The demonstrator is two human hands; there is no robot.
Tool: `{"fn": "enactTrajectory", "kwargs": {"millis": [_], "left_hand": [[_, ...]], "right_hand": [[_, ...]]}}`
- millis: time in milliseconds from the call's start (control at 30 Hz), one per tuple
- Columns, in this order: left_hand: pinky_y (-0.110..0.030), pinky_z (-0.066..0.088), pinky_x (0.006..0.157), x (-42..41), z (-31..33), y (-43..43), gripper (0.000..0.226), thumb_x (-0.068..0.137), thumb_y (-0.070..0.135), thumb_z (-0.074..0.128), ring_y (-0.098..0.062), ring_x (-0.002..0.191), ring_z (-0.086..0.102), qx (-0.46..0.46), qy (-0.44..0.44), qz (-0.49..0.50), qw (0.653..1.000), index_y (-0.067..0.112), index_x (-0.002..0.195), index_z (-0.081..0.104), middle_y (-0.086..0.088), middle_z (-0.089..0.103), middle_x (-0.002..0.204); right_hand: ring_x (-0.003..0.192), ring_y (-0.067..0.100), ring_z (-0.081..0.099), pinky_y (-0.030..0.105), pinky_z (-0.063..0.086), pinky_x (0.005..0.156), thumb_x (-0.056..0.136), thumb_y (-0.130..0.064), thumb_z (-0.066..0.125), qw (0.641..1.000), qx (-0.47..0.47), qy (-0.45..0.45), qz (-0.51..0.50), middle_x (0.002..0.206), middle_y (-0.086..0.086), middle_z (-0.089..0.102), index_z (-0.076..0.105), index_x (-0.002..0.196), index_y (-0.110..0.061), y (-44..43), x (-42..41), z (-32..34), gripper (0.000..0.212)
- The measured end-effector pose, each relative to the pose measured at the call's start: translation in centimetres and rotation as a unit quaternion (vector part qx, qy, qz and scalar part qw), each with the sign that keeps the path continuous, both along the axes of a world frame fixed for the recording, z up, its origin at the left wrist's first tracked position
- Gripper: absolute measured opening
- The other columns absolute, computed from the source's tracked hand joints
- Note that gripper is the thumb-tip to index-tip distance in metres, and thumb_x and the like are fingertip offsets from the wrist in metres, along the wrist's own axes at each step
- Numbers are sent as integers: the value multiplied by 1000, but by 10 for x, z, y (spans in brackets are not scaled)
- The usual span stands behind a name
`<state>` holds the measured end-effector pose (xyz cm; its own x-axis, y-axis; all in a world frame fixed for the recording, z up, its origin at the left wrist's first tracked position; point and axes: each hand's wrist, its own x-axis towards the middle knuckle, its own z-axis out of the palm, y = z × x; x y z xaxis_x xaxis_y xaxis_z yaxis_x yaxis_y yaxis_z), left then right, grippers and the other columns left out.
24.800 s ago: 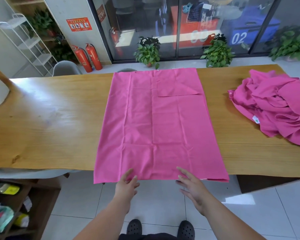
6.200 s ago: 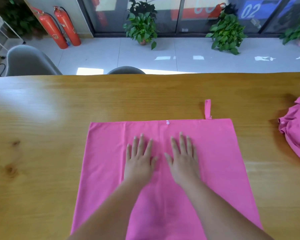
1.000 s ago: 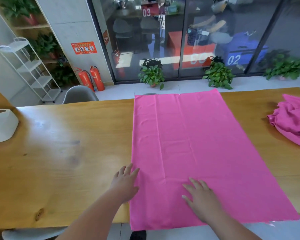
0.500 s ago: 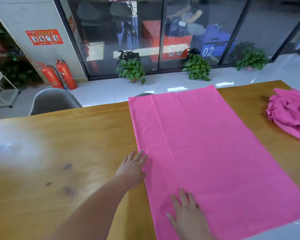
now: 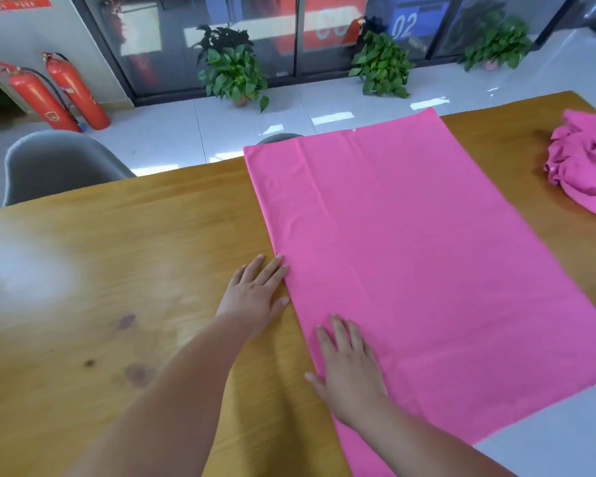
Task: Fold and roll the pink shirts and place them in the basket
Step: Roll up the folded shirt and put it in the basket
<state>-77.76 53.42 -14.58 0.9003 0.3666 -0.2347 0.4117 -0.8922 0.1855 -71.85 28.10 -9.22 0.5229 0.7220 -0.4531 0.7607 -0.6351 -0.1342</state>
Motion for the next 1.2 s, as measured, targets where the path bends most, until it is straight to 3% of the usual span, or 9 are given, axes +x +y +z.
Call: {"fn": "enactTrajectory", "kwargs": {"millis": [233, 333, 400, 533, 600, 733, 900, 1033, 1200], "left_hand": [[-46, 12, 131, 1, 5, 0, 77, 103, 68, 39, -20, 163, 0, -14, -9, 6, 1000, 42, 168, 9, 24, -1, 175], [-47, 23, 127, 6, 12, 4, 75, 101, 63, 49, -21, 161, 11, -14, -6, 7, 1000, 42, 166, 20, 23, 10, 174], [-47, 33, 122, 10, 17, 6, 68, 100, 52, 56, -21, 156, 23, -28, -30, 23, 999, 44, 162, 30, 23, 24, 170], [-48, 49, 107, 23, 23, 4, 56, 98, 40, 62, -28, 134, 46, -89, -107, 123, 983, 36, 153, 48, 7, 45, 154], [-48, 51, 103, 34, 26, 0, 55, 98, 40, 64, -30, 125, 52, -131, -132, 180, 966, 33, 151, 52, 1, 48, 147], [-37, 53, 96, 64, 37, 2, 54, 96, 38, 69, -22, 108, 64, -217, -157, 275, 923, 34, 148, 57, 0, 53, 134], [-36, 55, 97, 91, 40, 7, 58, 87, 23, 78, -26, 112, 69, -260, -163, 344, 888, 27, 143, 64, -3, 71, 124], [-36, 54, 101, 87, 47, 7, 55, 89, 15, 77, -24, 118, 68, -278, -161, 365, 874, 22, 143, 66, 1, 71, 133], [-42, 59, 95, 50, 57, 12, 52, 91, 14, 74, -26, 109, 70, -284, -149, 380, 868, 25, 141, 66, 4, 72, 125]], "right_hand": [[162, 34, 0, 52, 23, 129, 104, -54, 53, 1000, 11, 6, -2, 176, 4, -6, 12, 168, -28, -7, 0, -4, 80], [154, 35, 24, 52, 36, 122, 100, -42, 60, 1000, 20, -3, -18, 169, 8, 19, 28, 164, -27, -6, -3, -3, 73], [136, 31, 45, 46, 48, 109, 95, -30, 64, 999, 33, -7, -29, 150, 6, 39, 34, 161, -27, -5, -6, -2, 73], [109, 25, 57, 43, 56, 87, 96, -14, 55, 998, 33, 47, -12, 128, -2, 44, 8, 166, -42, -9, -4, 2, 89], [106, 22, 59, 43, 57, 85, 98, -13, 53, 997, 39, 67, -19, 126, -5, 46, 19, 165, -45, -12, 0, 4, 82], [108, 20, 63, 41, 57, 90, 98, -12, 53, 994, 67, 80, -41, 127, -8, 53, 55, 151, -30, -22, 3, 9, 56], [89, 17, 68, 39, 63, 70, 97, -17, 66, 989, 124, 23, -72, 118, -12, 58, 66, 136, -30, -36, 9, 13, 41], [111, 20, 68, 40, 61, 89, 90, -1, 65, 990, 128, 32, -42, 136, -11, 58, 61, 142, -31, -35, 10, 14, 60], [124, 27, 60, 42, 50, 103, 97, -9, 51, 990, 105, 95, 19, 138, 0, 57, 58, 141, -19, -20, -18, 39, 46]]}}
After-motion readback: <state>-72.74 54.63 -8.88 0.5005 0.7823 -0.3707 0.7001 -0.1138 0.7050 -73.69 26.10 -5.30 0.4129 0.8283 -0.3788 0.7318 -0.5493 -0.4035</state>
